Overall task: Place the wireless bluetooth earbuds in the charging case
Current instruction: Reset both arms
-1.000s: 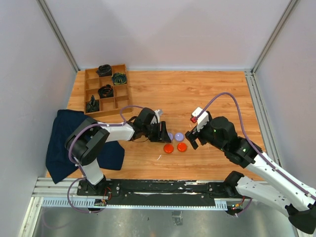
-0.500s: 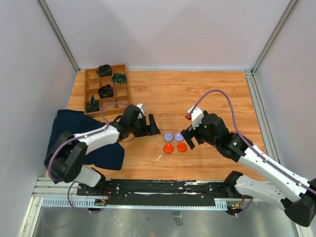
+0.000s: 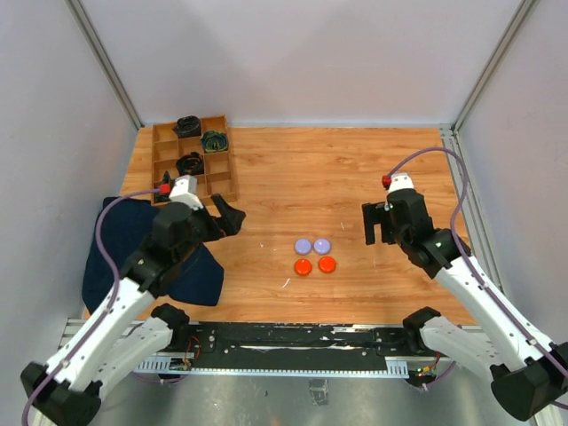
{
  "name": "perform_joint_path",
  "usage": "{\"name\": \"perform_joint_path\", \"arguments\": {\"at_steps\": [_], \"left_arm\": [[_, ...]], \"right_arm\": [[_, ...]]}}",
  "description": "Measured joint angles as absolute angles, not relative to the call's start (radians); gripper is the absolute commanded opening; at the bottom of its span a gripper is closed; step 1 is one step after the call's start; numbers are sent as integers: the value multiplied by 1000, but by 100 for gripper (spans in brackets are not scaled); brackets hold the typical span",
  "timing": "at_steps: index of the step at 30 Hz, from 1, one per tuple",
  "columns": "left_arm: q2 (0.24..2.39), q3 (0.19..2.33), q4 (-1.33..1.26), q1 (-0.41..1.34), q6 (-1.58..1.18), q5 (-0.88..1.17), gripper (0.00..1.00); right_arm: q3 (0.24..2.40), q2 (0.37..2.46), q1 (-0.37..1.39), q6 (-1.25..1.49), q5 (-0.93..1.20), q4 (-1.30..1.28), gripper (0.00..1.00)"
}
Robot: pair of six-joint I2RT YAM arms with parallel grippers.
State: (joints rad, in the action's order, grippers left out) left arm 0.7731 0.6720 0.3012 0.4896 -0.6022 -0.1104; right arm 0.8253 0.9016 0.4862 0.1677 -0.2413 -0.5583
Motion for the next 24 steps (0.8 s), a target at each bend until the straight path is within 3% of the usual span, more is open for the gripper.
{"name": "perform_joint_path", "arguments": {"at_steps": [5, 13, 24], "left_arm": [[515, 698, 400, 488, -563, -239, 99], [189, 720, 387, 487, -425, -406, 99], [159, 576, 233, 487, -314, -437, 99]], "right_arm": [[908, 841, 486, 290, -446, -631, 99], [891, 478, 485, 194, -525, -567, 98], [806, 331, 485, 75, -595, -487, 99]]}}
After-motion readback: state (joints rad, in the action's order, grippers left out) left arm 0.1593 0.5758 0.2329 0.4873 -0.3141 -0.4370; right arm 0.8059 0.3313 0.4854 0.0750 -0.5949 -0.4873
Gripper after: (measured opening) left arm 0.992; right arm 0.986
